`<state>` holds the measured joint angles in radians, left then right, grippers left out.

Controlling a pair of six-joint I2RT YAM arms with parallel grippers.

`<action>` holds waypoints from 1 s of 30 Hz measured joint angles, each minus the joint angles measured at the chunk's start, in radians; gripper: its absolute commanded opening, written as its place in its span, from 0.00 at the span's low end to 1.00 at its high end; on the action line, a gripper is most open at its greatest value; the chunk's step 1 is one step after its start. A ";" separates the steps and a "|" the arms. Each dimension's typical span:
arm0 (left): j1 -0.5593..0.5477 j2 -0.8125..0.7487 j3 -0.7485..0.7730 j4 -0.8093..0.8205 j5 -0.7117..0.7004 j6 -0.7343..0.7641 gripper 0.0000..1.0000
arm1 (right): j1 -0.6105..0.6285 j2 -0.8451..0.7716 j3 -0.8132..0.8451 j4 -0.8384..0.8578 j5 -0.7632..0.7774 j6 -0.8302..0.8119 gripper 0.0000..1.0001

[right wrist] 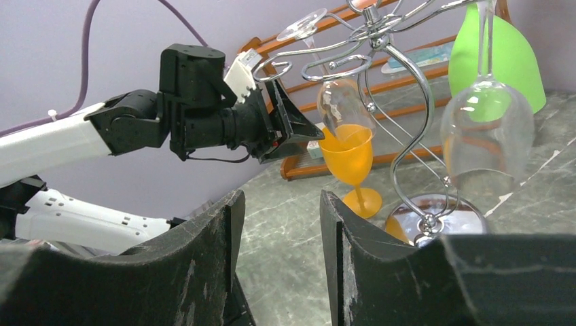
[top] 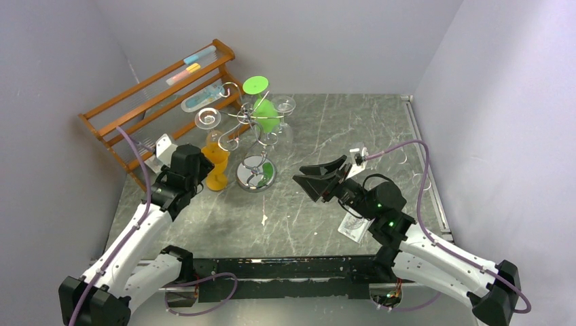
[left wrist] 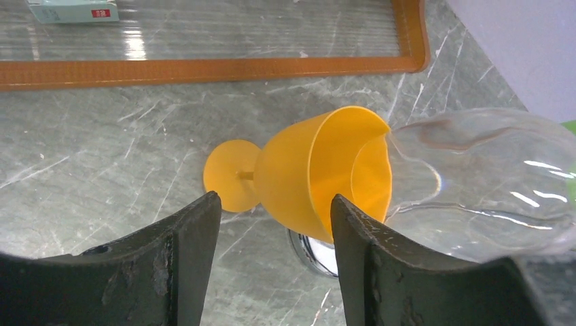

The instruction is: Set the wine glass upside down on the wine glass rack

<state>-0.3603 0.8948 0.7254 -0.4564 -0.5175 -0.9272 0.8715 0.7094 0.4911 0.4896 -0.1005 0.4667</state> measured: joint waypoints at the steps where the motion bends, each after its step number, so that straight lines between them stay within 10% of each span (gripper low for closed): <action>1: 0.003 0.005 0.004 0.001 0.000 0.004 0.55 | 0.000 0.000 0.000 0.000 0.000 0.002 0.48; 14: 0.017 0.119 0.062 -0.027 0.024 0.068 0.07 | 0.000 -0.002 -0.002 0.005 0.000 0.016 0.47; 30: 0.019 0.160 0.125 -0.122 0.063 0.116 0.05 | 0.000 -0.019 -0.003 0.014 0.001 0.024 0.47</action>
<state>-0.3416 1.0546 0.8505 -0.5781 -0.4545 -0.8108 0.8719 0.6899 0.4877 0.5034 -0.0998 0.4908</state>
